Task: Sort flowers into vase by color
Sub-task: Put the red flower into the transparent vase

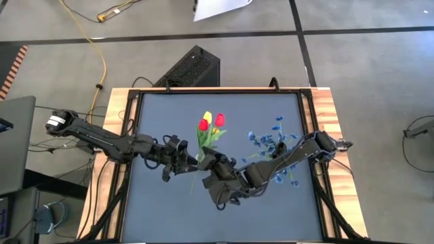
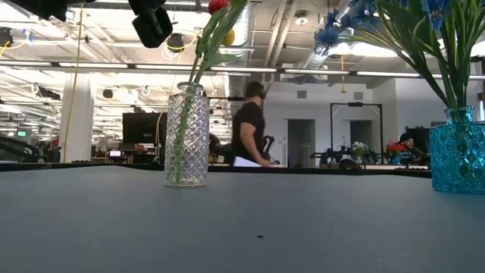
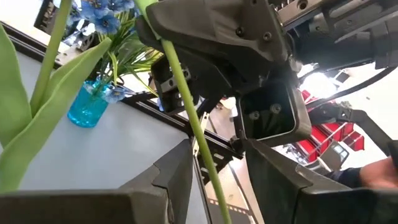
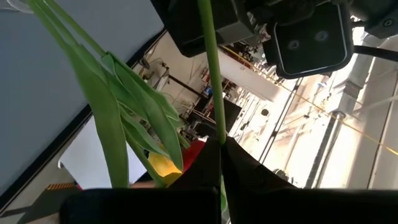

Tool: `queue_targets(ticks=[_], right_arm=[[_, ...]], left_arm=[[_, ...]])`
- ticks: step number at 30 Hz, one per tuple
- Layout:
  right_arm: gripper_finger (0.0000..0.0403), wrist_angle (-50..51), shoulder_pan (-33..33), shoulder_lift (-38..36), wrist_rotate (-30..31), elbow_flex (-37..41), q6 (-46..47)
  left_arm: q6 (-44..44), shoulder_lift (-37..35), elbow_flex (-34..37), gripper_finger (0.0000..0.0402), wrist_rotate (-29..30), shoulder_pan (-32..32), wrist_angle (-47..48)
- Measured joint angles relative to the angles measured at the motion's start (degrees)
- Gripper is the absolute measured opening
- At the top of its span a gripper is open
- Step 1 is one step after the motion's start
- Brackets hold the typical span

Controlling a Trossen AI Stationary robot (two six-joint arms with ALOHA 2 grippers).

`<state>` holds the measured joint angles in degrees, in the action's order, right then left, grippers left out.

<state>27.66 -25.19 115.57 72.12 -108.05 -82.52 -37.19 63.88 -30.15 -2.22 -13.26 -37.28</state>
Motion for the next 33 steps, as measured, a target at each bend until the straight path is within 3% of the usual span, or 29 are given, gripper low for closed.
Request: queue_targets(ticks=[4, 12, 18, 25, 28, 33], right_arm=[[0.0029, 0.0, 0.0, 0.0, 0.0, 0.0, 0.04], [0.0031, 0.0, -0.04, 0.0, -0.02, 0.0, 0.75], [0.0057, 2.74, -0.02, 0.0, 0.04, 0.0, 2.91], [0.0152, 6.35, -1.08, 0.0, 0.11, 0.0, 3.57], [0.0192, 6.38, -2.29, -0.08, 0.26, 0.0, 7.47], [0.0229, 6.29, -5.39, -0.24, 0.66, 0.0, 13.49]], left_arm=[[-0.41, 0.0, 0.0, 0.0108, -0.04, -0.02, 0.01], [-0.48, 0.0, 0.02, 0.0007, 0.14, 0.59, 0.48], [-0.44, 0.0, 0.04, 0.0002, 0.61, 1.6, 0.7], [-0.41, 0.0, 0.04, 0.0, -0.22, 1.65, -0.16], [0.87, -0.28, 0.04, 0.0, -4.19, 2.25, -1.92], [2.13, -0.5, -2.62, 0.0, -17.04, 3.91, -2.99]])
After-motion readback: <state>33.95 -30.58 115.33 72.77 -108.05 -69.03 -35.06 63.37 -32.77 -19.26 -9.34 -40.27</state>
